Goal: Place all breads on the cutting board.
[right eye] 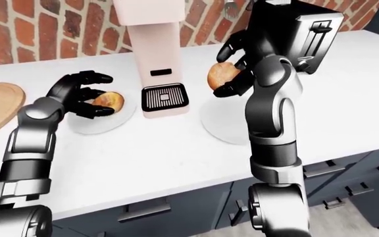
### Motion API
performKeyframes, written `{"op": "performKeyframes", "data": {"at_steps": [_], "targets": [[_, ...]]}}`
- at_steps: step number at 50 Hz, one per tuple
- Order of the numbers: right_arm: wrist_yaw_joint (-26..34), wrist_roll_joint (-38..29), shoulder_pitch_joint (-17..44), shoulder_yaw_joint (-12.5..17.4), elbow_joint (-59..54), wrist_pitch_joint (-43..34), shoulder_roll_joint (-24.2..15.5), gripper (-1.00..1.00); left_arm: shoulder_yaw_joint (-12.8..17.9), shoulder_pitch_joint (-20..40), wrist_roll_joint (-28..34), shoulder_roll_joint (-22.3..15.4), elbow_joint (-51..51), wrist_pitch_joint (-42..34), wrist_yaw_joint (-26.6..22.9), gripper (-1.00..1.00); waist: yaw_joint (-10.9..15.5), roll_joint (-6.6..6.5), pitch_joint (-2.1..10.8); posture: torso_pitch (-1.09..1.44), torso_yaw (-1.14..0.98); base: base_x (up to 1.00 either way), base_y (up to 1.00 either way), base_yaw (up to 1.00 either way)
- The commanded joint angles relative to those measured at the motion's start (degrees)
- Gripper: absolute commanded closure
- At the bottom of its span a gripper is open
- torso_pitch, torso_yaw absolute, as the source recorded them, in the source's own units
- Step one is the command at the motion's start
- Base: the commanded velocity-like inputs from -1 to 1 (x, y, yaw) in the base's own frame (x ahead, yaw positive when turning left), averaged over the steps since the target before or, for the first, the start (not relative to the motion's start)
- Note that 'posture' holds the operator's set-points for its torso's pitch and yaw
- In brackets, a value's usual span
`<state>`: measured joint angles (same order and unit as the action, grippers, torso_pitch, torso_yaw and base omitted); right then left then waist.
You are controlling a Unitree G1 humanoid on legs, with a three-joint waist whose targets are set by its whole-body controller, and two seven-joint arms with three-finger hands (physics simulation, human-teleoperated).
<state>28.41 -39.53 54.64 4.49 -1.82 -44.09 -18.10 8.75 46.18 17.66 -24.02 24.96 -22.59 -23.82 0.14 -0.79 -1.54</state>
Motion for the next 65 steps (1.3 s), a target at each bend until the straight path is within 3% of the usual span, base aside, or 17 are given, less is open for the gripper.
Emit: {"op": "performKeyframes", "data": {"at_steps": [1, 17, 22, 23, 27, 30, 31, 34, 49, 53, 54, 57, 65], "targets": [[-0.8, -0.4, 2.2, 0.5, 2.0, 1.2, -0.6, 1.00, 0.3, 1.5, 0.3, -0.5, -1.3, 1.6, 0.4, -0.27, -0.1, -0.02, 1.61, 0.00, 0.00, 0.00, 0.00, 0.00], [-1.2, 0.0, 2.8, 0.5, 1.3, 1.4, -0.7, 1.00, -0.4, 0.0, 4.2, 0.1, 1.0, 8.4, 3.2, -0.21, 0.0, -0.05, 1.52, 0.00, 0.00, 0.00, 0.00, 0.00], [-1.0, 0.0, 2.7, 0.5, 1.9, 1.0, -0.8, 1.00, -0.3, -0.6, 4.7, 0.4, 1.1, 8.6, 3.4, 0.00, 0.0, -0.11, 1.64, 0.00, 0.00, 0.00, 0.00, 0.00], [-1.1, 0.0, 2.6, 0.5, 1.8, 1.2, -0.7, 1.00, -0.3, -0.7, 4.7, 0.5, 1.3, 8.8, 3.5, 0.14, -0.1, -0.11, 1.67, 0.00, 0.00, 0.00, 0.00, 0.00], [-1.3, 0.1, 2.9, 0.5, 1.5, 1.2, -0.7, 1.00, -0.2, -0.6, 4.7, 0.5, 2.5, 9.6, 3.9, 0.18, -0.1, -0.15, 1.77, 0.00, 0.00, 0.00, 0.00, 0.00], [-1.4, 0.0, 2.6, 0.2, 2.0, 0.9, -0.3, 1.00, 0.1, -0.5, 4.4, 0.5, 2.2, 9.0, 3.8, 0.33, -0.1, -0.22, 1.87, 0.00, 0.00, 0.00, 0.00, 0.00], [-1.4, 0.0, 2.6, 0.3, 1.9, 0.9, -0.3, 1.00, 0.3, -0.2, 4.0, 0.4, 2.4, 8.9, 3.9, 0.45, -0.1, -0.26, 1.90, 0.00, 0.00, 0.00, 0.00, 0.00], [-1.7, 0.2, 2.5, 0.3, 1.6, 1.3, -0.2, 1.00, 0.9, 1.0, 2.4, 0.0, 3.3, 7.7, 3.5, 0.44, -0.2, -0.31, 1.97, 0.00, 0.00, 0.00, 0.00, 0.00], [-3.0, 2.5, 6.1, 1.4, 0.6, -1.1, -0.2, 1.00, 1.9, 10.5, -5.9, -4.5, 1.7, -3.7, 1.2, 0.51, -0.3, -0.10, 1.42, 0.00, 0.00, 0.00, 0.00, 0.00], [-4.7, 6.4, 8.1, 2.9, -0.1, -3.4, -0.3, 1.00, 2.2, 12.2, -7.1, -5.2, -2.0, -8.5, 0.0, 0.58, -0.3, -0.11, 1.24, 0.00, 0.00, 0.00, 0.00, 0.00], [-5.3, 8.9, 9.3, 4.5, 0.3, -5.7, 0.4, 1.00, 2.4, 12.7, -7.4, -5.5, -3.8, -10.7, -0.5, 0.58, -0.2, -0.12, 1.21, 0.00, 0.00, 0.00, 0.00, 0.00], [-6.9, 13.7, 11.1, 5.2, 1.2, -9.9, -0.1, 1.00, 3.0, 14.6, -9.3, -5.7, -8.1, -16.4, -0.9, 0.73, -0.2, -0.11, 1.04, 0.00, 0.00, 0.00, 0.00, 0.00], [-12.1, 23.4, 12.3, 5.7, 4.6, -17.0, -1.5, 1.00, 4.3, 15.1, -13.3, -7.6, -17.2, -25.3, -0.7, 0.79, -0.1, -0.08, 0.33, 0.00, 0.00, 0.00, 0.00, 0.00]]}}
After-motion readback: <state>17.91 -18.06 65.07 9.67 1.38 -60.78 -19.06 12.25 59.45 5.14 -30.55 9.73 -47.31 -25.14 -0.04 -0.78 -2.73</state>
